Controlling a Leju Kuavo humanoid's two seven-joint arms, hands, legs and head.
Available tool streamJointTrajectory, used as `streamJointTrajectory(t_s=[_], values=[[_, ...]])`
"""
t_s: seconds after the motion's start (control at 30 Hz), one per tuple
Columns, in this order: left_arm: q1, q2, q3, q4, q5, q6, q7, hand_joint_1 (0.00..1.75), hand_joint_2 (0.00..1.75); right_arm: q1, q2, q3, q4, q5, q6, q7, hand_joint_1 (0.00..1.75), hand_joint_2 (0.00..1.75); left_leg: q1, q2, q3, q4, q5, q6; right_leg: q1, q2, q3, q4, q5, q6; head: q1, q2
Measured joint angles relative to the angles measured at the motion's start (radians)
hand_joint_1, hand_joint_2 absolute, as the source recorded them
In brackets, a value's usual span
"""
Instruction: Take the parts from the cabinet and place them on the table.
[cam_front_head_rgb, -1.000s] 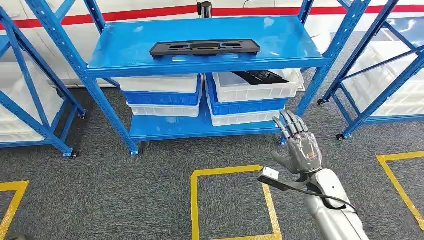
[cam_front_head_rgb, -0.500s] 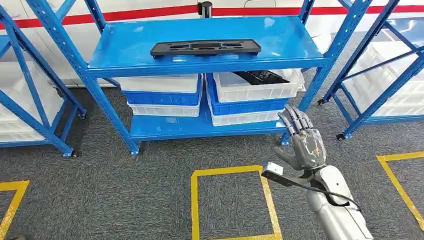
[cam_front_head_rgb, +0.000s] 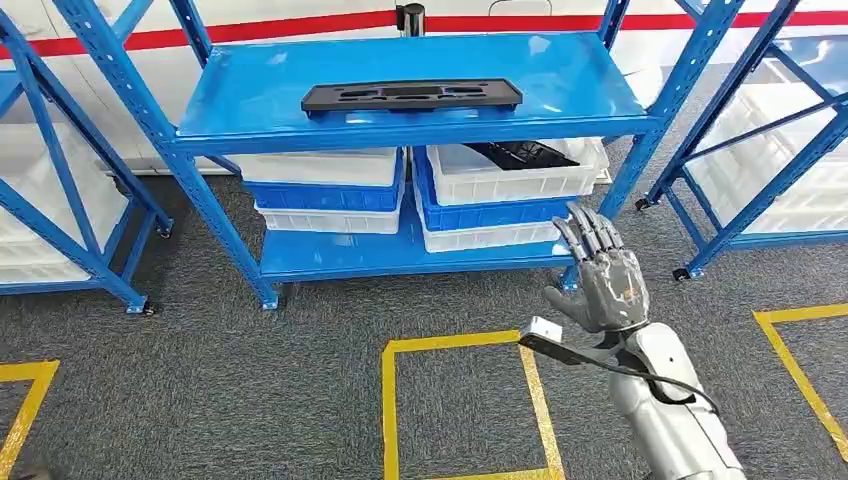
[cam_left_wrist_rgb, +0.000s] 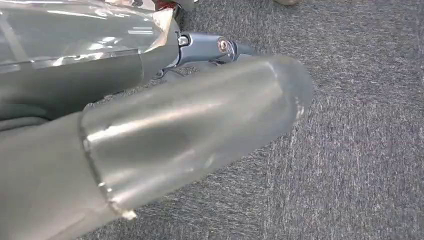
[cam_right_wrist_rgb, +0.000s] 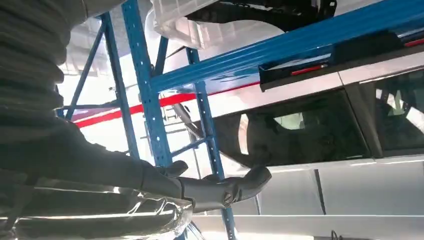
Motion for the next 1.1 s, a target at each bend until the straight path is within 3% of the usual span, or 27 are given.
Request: streamJointTrajectory(t_s=[0.37,0.53,0.67,0.7,0.73,0.77,0.83,0.87,0.9,0.93,1.0,1.03,1.1], values=[[0.000,0.000,0.009,0.000,-0.002,0.000,-0.001,0.00,0.00,-0.008,0.003,0.000,0.015,-0.008,0.000,-0.008,0.00,1.75,0.000,0.000,0.000,0.000,0.000,0.000,0.000,0.000,0.000,0.000,0.000,0.000,0.000,0.000],[-0.001,0.002,0.010,0.000,-0.006,-0.006,-0.005,0.00,0.00,-0.014,0.003,0.001,0.029,-0.022,0.000,-0.023,0.00,1.75,-0.002,-0.001,-0.004,0.005,-0.002,0.003,-0.010,0.000,0.000,-0.001,0.003,0.004,0.000,0.000],[-0.001,0.005,0.015,0.000,-0.009,-0.009,-0.010,0.00,0.00,-0.019,0.003,0.002,0.037,-0.024,-0.001,-0.029,0.00,1.75,-0.004,-0.002,-0.008,0.005,-0.006,0.014,-0.013,0.000,0.001,-0.008,0.005,0.011,-0.001,0.000],[-0.002,0.005,0.015,0.000,-0.010,-0.011,-0.012,0.00,0.00,-0.022,0.003,0.002,0.037,-0.026,-0.002,-0.031,0.00,1.75,0.004,-0.002,0.006,-0.012,0.002,0.021,0.000,-0.001,-0.003,-0.009,0.003,0.016,0.000,0.000],[-0.002,0.003,0.015,0.000,-0.011,-0.011,-0.013,0.00,0.00,-0.022,0.002,0.001,0.038,-0.027,-0.003,-0.031,0.00,1.75,0.009,0.002,0.012,-0.023,0.008,0.024,-0.006,-0.002,-0.007,0.012,-0.005,0.014,-0.001,0.000],[-0.003,0.003,0.016,0.000,-0.012,-0.012,-0.013,0.00,0.00,-0.027,0.002,0.001,0.039,-0.028,-0.003,-0.031,0.00,1.75,0.010,0.003,0.014,-0.027,0.009,0.028,-0.003,0.001,-0.033,0.061,-0.030,0.008,-0.001,0.000],[-0.003,0.002,0.016,0.000,-0.018,-0.015,-0.013,0.00,0.00,-0.029,0.000,0.002,0.047,-0.028,-0.003,-0.031,0.00,1.75,0.011,0.003,0.014,-0.027,0.007,0.030,-0.004,0.002,-0.126,0.234,-0.098,-0.003,0.002,0.000],[-0.003,0.001,0.016,0.000,-0.018,-0.016,-0.013,0.00,0.00,-0.025,0.000,0.002,0.050,-0.028,-0.003,-0.031,0.00,1.75,0.011,0.002,0.013,-0.026,0.007,0.030,-0.003,0.002,-0.158,0.292,-0.113,-0.001,0.001,0.000],[-0.003,0.001,0.016,0.000,-0.019,-0.016,-0.013,0.00,0.00,-0.022,-0.001,0.002,0.053,-0.028,-0.003,-0.031,0.00,1.75,0.011,0.002,0.014,-0.026,0.006,0.029,-0.003,0.002,-0.169,0.308,-0.110,0.004,0.002,0.000],[-0.003,0.000,0.016,0.000,-0.019,-0.016,-0.013,0.00,0.00,-0.020,-0.001,0.002,0.054,-0.028,-0.003,-0.031,0.00,1.75,0.011,0.001,0.015,-0.025,0.004,0.027,-0.005,0.002,-0.156,0.276,-0.090,0.012,0.001,0.000],[-0.003,-0.002,0.016,0.000,-0.021,-0.017,-0.013,0.00,0.00,-0.021,-0.004,0.002,0.054,-0.028,-0.003,-0.030,0.00,1.75,0.014,0.000,0.018,-0.018,-0.003,0.018,-0.011,-0.001,-0.071,0.102,-0.015,0.031,0.002,0.000],[-0.003,-0.002,0.016,0.000,-0.021,-0.017,-0.013,0.00,0.00,-0.021,-0.005,0.002,0.054,-0.028,-0.003,-0.028,0.00,1.75,0.014,0.000,0.018,-0.010,-0.010,0.010,-0.015,-0.009,-0.025,0.009,0.013,0.033,0.003,0.000],[-0.003,0.001,0.017,0.000,-0.024,-0.017,-0.013,0.00,0.00,-0.020,-0.006,0.002,0.054,-0.028,-0.003,-0.028,0.00,1.75,0.008,0.001,0.016,-0.002,-0.020,-0.005,-0.006,-0.003,-0.019,0.004,0.011,0.009,0.000,0.000]])
